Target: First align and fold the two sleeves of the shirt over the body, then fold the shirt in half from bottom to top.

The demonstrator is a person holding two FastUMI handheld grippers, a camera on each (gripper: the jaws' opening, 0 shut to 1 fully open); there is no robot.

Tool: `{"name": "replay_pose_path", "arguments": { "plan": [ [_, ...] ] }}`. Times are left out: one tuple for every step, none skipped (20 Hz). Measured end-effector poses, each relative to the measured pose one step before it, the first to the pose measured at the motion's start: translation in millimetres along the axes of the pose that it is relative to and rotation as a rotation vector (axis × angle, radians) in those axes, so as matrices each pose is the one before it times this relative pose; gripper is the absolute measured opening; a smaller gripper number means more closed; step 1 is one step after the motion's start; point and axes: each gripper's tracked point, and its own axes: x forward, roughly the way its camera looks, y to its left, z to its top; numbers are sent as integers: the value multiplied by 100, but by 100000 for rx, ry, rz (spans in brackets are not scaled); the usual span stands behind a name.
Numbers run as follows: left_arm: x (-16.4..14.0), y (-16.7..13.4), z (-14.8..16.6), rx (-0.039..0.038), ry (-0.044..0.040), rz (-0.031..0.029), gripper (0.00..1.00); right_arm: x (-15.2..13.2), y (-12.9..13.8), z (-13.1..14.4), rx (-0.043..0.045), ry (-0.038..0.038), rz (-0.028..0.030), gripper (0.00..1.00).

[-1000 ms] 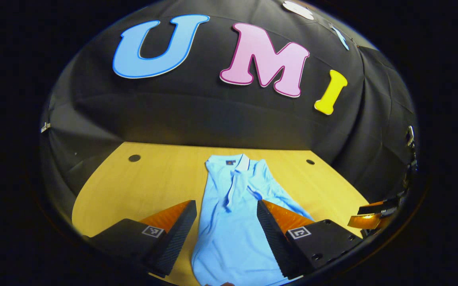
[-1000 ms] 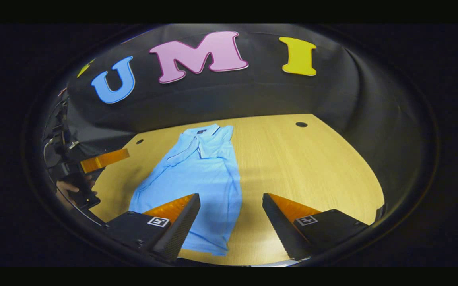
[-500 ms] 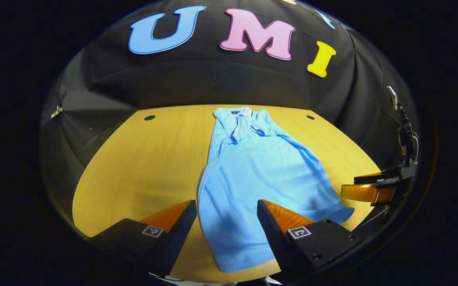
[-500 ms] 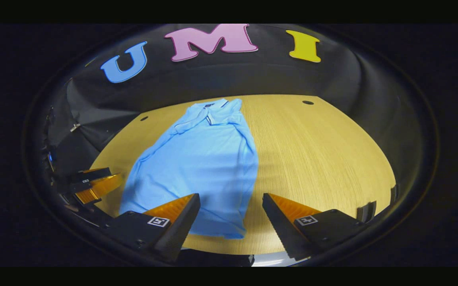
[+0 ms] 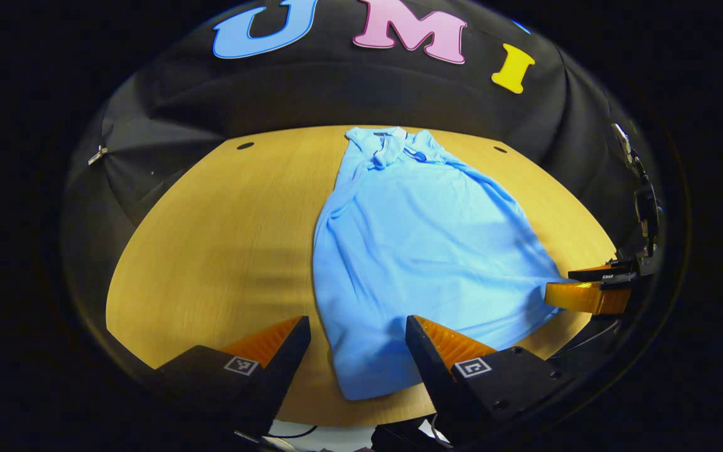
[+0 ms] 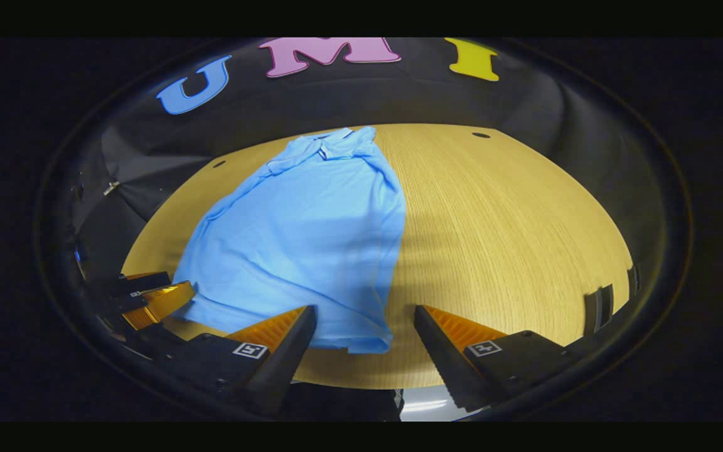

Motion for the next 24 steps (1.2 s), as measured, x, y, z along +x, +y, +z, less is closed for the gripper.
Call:
{"name": "replay_pose_path", "arguments": {
  "plan": [
    [-52, 11, 82, 2543, -2401, 257, 99, -87, 181, -553, -1964, 1797, -490, 98],
    [78, -435, -135, 588, 699, -731, 99, 132, 115, 297, -3300, -1274, -672, 92],
    [-336, -228, 235, 52, -1096, -531, 94, 81, -3, -538, -3489, 1395, -1102, 98],
    [324, -157, -248, 327, 1430, -321, 95, 23, 25, 75, -3404, -381, -661, 99],
    [90, -264, 187, 351, 252, -484, 82, 120, 443, -38, -277, 336, 1367, 98],
    [151, -350, -50, 360, 1051, -288, 81, -60, 352, 8, 303, 327, 516, 95],
    [149, -298, 59, -106, 411, -595, 67, 85, 361, 223, 889, -237, 823, 72],
    [-91, -407, 123, -350, 26, -328, 55, 311, 266, 26, 683, 492, 827, 55],
    [132, -406, 223, -953, 55, -490, 32, 18, 516, 261, 737, 106, 1844, 41],
    [33, -215, 149, -598, -227, 8, 32, 204, 78, 125, 410, 725, 600, 31],
    [68, 12, 31, -232, 236, 589, 12, 172, 108, 59, -824, 286, 1552, 21],
    [-32, -96, -29, 249, 155, -85, 7, 83, 149, 177, 1127, 146, 2068, 11],
    [15, -30, 70, -707, 719, -1031, 7, -311, 76, -133, 928, 414, 3377, 7],
    [103, 20, 128, -132, 1019, -1061, 7, 24, -21, 87, 781, 557, 1405, 2],
    [-69, 76, 55, 293, 948, -425, 7, -11, -24, -17, 1048, 218, 787, 8],
    [69, 98, 109, -99, 1205, -239, 6, -70, -3, -2, 640, 783, 538, 8],
    [-87, 77, 35, -466, 1226, 5, 6, -147, 74, -61, 197, 1441, 612, 8],
    [-197, 65, 436, -734, 612, 78, 6, -357, 104, 317, 181, -317, 604, 8],
    [-221, 61, 588, -904, -131, -20, 6, -330, 295, 616, 81, 18, 1008, 8],
    [-422, 10, 862, -771, -183, -66, 6, -316, 270, 983, 335, -872, 990, 8],
    [-403, 47, 1069, -700, -734, -37, 6, -263, 398, 1322, 33, -1361, 1034, 8],
    [-387, -18, 1476, -559, -1277, -359, 6, -279, 161, 1463, -633, -2009, 600, 8],
    [-475, 7, 1688, -310, -2165, -304, 6, -221, 91, 1800, -1089, -2305, 542, 8],
    [-361, -113, 2176, -1086, -3527, -826, 6, -49, 104, 1688, -176, -2136, 845, 8]
  ]
}}
